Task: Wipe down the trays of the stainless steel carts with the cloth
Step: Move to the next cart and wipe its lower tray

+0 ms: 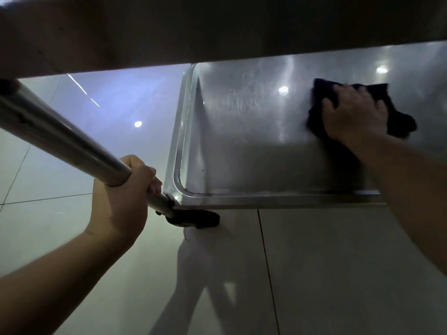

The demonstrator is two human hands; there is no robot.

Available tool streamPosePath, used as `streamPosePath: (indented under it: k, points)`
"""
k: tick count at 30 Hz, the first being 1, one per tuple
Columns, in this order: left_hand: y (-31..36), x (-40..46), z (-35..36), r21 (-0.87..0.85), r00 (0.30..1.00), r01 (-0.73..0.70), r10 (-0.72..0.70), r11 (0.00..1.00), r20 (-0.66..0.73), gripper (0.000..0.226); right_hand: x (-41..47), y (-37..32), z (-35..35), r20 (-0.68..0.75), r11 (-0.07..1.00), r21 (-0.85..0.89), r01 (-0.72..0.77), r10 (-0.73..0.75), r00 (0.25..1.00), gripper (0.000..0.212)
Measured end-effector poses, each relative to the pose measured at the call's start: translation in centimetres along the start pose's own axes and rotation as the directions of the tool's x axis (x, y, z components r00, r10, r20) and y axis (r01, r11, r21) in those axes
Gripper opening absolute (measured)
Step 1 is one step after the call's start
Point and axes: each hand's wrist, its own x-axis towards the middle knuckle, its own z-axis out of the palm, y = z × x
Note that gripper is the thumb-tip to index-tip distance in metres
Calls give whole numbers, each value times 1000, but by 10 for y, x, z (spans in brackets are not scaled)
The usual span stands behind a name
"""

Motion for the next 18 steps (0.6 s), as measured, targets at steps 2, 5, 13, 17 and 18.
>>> streamPosePath:
  k: [2,5,13,17,18]
  points:
    - [-1,-1,1,-13,1000,-1,0,1000,-5,23,-3,22,-7,12,990,23,-140,140,990,66]
    - [1,-2,3,-10,1000,-4,4,1000,-8,26,-7,4,-2,23,977,47,-207,206,978,68]
    - [7,-4,3,38,1000,-3,3,999,-23,23,-71,-198,46,153,888,76,454,-461,874,65]
    - [4,-2,2,89,999,24,-20,996,-42,26,-109,-237,57,174,777,131,615,-629,758,63]
    - [4,-2,2,87,999,28,-25,996,-42,25,-117,-234,57,178,761,128,636,-648,740,63]
